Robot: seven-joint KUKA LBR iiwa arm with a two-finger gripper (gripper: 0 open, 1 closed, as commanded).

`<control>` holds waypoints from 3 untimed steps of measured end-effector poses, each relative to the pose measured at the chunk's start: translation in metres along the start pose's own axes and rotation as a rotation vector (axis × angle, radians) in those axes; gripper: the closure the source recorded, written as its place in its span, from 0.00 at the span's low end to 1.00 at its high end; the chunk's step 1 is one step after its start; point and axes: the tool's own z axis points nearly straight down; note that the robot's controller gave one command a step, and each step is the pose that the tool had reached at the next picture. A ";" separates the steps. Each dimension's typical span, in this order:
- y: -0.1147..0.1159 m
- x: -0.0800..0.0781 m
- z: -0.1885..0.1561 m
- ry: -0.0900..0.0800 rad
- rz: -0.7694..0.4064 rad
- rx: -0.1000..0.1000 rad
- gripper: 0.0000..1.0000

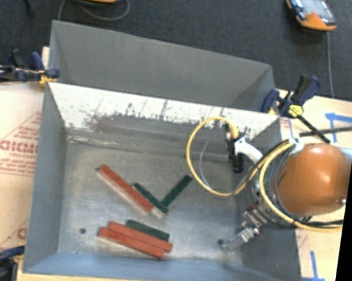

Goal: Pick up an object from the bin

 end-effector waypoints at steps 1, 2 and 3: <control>-0.033 0.002 0.004 0.000 -0.353 -0.036 0.00; -0.042 -0.020 0.006 -0.004 -0.691 -0.041 0.00; -0.069 -0.050 0.007 -0.007 -0.725 -0.041 0.00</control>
Offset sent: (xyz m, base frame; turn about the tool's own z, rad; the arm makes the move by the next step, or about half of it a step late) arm 0.0255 0.0164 -0.0039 -0.3522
